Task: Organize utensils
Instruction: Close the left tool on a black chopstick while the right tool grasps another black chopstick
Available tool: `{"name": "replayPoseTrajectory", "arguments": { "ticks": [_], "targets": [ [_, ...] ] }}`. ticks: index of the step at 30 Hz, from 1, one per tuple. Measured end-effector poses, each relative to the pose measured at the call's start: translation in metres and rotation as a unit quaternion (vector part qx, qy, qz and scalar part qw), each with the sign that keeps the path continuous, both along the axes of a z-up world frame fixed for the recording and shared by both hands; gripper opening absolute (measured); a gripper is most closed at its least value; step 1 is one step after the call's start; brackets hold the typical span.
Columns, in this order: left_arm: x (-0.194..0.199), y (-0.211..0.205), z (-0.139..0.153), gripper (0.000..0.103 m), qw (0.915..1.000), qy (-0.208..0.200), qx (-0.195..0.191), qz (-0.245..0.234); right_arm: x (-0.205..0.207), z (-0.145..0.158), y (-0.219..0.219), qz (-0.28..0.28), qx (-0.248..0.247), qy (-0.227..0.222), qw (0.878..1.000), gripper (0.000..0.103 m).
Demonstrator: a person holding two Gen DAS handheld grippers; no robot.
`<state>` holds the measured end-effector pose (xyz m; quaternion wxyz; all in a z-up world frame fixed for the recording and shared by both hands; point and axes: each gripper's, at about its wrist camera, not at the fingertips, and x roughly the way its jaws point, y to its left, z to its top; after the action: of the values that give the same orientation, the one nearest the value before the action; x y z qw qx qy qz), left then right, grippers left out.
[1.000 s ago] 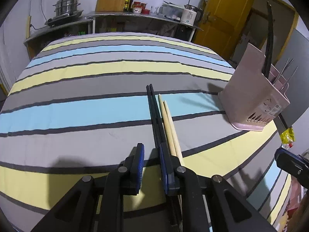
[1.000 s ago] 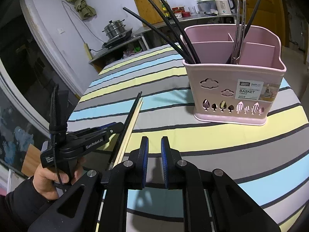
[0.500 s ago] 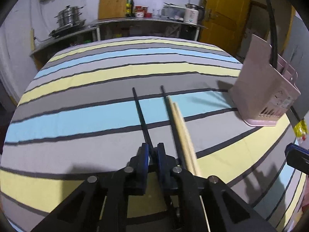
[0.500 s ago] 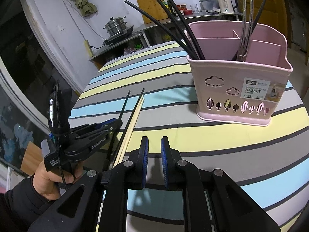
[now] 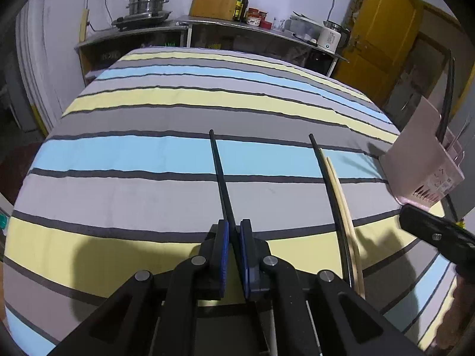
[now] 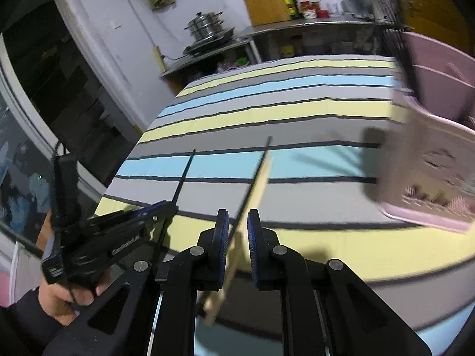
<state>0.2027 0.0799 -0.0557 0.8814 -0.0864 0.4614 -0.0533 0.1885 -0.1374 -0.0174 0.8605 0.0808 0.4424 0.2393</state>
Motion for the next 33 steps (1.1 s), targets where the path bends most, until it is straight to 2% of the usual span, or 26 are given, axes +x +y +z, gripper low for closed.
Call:
{"name": "replayPoseTrajectory", "arguments": {
  "ticks": [12,22,26,30,33],
  "targets": [
    [0.011,0.008,-0.003,0.008,0.9996,-0.004,-0.028,-0.006,0.041,-0.037,0.027,0.005,-0.019,0.035,0.999,0.013],
    [0.015,0.007,-0.003,0.008,0.9995,-0.007,-0.032,-0.006,0.046,-0.035,0.025,-0.011,-0.037,0.035,0.999,0.013],
    [0.015,0.008,-0.003,0.008,0.9993,-0.008,-0.036,-0.005,0.046,-0.029,0.032,-0.001,-0.033,0.024,0.999,0.013],
    [0.014,0.008,-0.003,0.008,0.9993,-0.008,-0.037,-0.005,0.051,-0.035,0.036,-0.004,-0.046,0.023,0.999,0.013],
    [0.014,0.008,-0.003,0.008,0.9992,-0.009,-0.039,-0.006,0.052,-0.035,0.032,-0.007,-0.039,0.029,0.999,0.013]
  ]
}}
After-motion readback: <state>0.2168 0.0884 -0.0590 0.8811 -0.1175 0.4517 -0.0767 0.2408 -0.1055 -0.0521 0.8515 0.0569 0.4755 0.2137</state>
